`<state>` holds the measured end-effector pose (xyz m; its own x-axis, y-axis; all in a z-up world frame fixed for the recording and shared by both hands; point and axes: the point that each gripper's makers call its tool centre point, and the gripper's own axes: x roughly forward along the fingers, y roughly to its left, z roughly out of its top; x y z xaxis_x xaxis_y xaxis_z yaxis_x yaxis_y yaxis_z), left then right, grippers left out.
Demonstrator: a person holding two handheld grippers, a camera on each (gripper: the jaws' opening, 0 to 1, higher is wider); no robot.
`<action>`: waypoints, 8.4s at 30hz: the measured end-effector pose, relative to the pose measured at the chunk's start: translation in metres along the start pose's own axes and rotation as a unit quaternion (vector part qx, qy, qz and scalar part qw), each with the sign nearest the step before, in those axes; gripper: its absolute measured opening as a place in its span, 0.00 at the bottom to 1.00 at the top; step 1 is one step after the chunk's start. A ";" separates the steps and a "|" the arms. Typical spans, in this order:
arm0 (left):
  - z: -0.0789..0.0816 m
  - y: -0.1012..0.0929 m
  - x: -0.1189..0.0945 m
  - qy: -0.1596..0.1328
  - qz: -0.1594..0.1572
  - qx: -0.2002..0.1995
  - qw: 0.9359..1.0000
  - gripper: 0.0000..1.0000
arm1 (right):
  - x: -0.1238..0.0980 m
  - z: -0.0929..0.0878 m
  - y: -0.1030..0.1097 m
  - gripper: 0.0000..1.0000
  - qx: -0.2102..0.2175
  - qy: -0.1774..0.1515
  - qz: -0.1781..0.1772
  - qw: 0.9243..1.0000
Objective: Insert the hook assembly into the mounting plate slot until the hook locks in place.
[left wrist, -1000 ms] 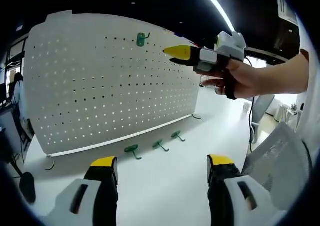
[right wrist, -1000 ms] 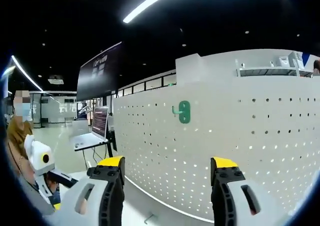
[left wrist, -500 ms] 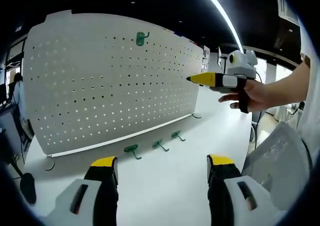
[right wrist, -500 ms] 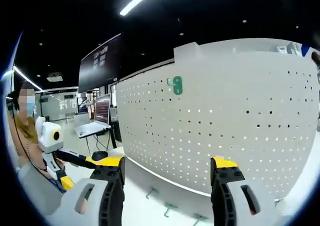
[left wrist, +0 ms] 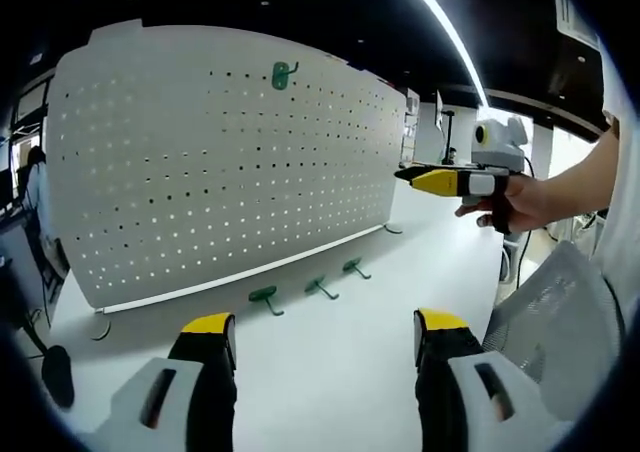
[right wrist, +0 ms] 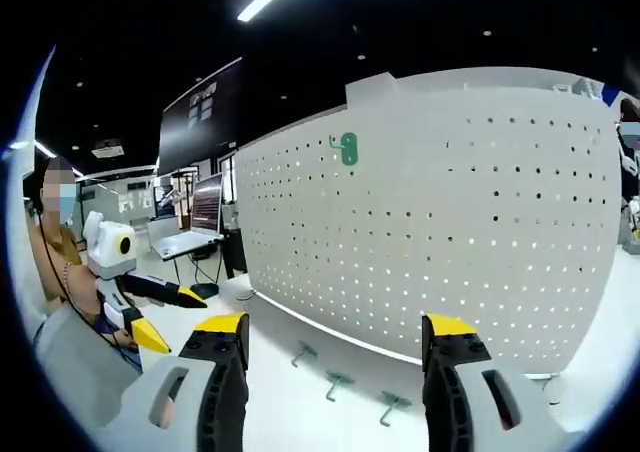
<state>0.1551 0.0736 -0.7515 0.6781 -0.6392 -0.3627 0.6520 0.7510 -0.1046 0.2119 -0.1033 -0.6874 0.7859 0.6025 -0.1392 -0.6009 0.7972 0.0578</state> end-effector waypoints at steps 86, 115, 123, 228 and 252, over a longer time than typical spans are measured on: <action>-0.025 0.033 -0.021 0.057 0.003 0.002 0.998 0.73 | -0.101 -0.097 -0.023 0.68 0.040 0.142 -0.053 0.988; -0.028 0.060 0.023 0.133 -0.052 0.083 0.986 0.73 | -0.097 -0.093 -0.016 0.68 0.020 0.146 -0.036 0.989; -0.029 0.058 0.031 0.163 -0.074 0.114 0.977 0.73 | -0.097 -0.092 -0.015 0.68 0.020 0.144 -0.035 0.989; -0.077 0.063 0.147 0.348 -0.275 0.318 0.838 0.67 | -0.098 -0.104 -0.009 0.66 0.030 0.166 -0.022 0.985; -0.071 0.071 0.155 0.343 -0.273 0.313 0.843 0.50 | -0.098 -0.103 -0.010 0.64 0.035 0.162 -0.025 0.986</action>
<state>0.2823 0.0397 -0.8811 0.0037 -0.4543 -0.8908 1.0000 0.0043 0.0020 0.1259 -0.1750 -0.7758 0.7197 0.5271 -0.4519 -0.5415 0.8335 0.1098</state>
